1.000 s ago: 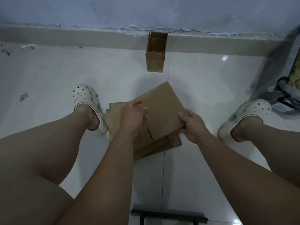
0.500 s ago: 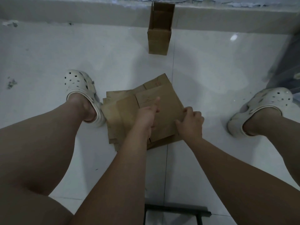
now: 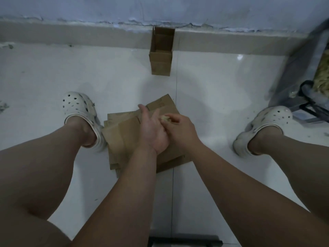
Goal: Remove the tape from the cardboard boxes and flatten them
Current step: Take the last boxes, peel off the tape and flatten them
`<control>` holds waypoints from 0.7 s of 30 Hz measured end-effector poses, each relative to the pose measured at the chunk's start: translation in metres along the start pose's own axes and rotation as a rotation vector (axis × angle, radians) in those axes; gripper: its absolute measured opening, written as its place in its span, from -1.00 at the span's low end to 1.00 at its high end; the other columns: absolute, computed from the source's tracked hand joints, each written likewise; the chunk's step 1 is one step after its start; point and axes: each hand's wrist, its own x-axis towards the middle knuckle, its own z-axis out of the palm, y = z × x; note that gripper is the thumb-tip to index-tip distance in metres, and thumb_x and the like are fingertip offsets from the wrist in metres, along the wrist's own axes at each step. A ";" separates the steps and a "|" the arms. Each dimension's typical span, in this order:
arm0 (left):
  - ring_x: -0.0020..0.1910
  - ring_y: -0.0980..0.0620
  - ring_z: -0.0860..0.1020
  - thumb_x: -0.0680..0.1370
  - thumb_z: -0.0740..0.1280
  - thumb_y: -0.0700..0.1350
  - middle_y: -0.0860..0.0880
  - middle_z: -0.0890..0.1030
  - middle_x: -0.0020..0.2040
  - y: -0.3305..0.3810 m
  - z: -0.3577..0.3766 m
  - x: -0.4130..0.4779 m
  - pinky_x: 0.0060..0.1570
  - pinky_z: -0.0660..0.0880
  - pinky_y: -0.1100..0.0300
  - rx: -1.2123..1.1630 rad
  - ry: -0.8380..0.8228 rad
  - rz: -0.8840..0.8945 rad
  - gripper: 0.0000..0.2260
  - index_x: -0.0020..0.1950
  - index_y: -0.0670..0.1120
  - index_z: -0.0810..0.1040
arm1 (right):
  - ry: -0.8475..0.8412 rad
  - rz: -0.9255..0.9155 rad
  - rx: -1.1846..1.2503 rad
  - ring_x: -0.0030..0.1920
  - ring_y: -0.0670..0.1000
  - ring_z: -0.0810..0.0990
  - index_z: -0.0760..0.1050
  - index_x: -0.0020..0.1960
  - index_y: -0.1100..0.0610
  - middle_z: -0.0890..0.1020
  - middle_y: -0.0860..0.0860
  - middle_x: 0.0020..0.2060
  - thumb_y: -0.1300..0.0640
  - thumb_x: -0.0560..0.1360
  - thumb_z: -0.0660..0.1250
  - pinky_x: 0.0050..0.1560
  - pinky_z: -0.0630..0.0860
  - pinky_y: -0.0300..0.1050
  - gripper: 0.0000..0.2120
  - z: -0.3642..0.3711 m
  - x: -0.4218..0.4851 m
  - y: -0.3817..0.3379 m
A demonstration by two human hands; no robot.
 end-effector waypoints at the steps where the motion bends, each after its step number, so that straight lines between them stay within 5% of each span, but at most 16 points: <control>1: 0.42 -0.23 0.28 0.43 -0.03 0.48 -0.18 0.19 0.51 0.000 0.005 -0.004 0.33 0.29 -0.14 0.020 0.011 0.030 -0.19 0.55 0.05 0.03 | 0.017 0.012 -0.001 -0.17 -0.37 0.51 0.58 0.24 0.02 0.55 -0.26 -0.13 0.04 0.55 0.36 -0.38 0.32 -0.60 -0.73 -0.002 -0.003 -0.006; 5: 0.46 -0.25 0.19 0.46 -0.07 0.46 -0.11 0.14 0.53 0.003 0.017 -0.021 0.41 0.14 -0.23 0.006 0.085 0.204 -0.26 0.53 0.08 0.12 | 0.029 -0.055 -0.149 -0.25 -0.29 0.51 0.59 0.08 0.00 0.54 -0.24 -0.21 0.17 0.55 0.34 -0.41 0.33 -0.54 -0.86 -0.005 -0.022 -0.028; 9: 0.53 -0.11 0.04 0.52 -0.28 0.34 -0.14 0.12 0.54 -0.004 0.021 -0.035 0.50 -0.03 0.02 0.470 0.262 0.434 -0.19 0.50 -0.21 0.18 | -0.082 -0.084 -0.428 0.02 -0.06 0.57 0.53 0.22 0.06 0.61 -0.04 0.09 0.21 0.56 0.31 -0.15 0.39 -0.39 -0.76 -0.016 -0.040 -0.056; 11: 0.52 -0.10 0.06 0.54 -0.30 0.34 -0.12 0.13 0.54 -0.006 0.030 -0.045 0.44 0.05 0.19 0.430 0.221 0.420 -0.21 0.52 -0.19 0.16 | -0.082 -0.099 -0.486 0.08 -0.01 0.56 0.50 0.28 0.07 0.59 0.01 0.16 0.24 0.55 0.31 -0.05 0.40 -0.29 -0.69 -0.025 -0.049 -0.066; 17: 0.51 -0.16 0.08 0.47 -0.10 0.46 -0.01 0.26 0.50 0.013 0.062 -0.076 0.40 -0.07 -0.32 0.046 -0.138 0.283 -0.29 0.49 0.09 0.25 | 0.083 -0.143 -0.256 -0.18 -0.14 0.52 0.49 0.03 -0.05 0.53 -0.18 -0.20 0.29 0.52 0.28 -0.21 0.40 -0.38 -0.76 -0.052 -0.071 -0.064; 21: 0.44 -0.07 0.29 0.54 -0.02 0.36 0.01 0.46 0.37 0.019 0.073 -0.087 0.41 -0.04 -0.27 0.036 -0.210 0.330 -0.42 0.39 0.05 0.38 | 0.228 -0.030 0.079 -0.11 0.00 0.63 0.39 0.26 -0.11 0.60 0.00 0.00 0.23 0.55 0.32 -0.25 0.53 -0.28 -0.64 -0.070 -0.076 -0.059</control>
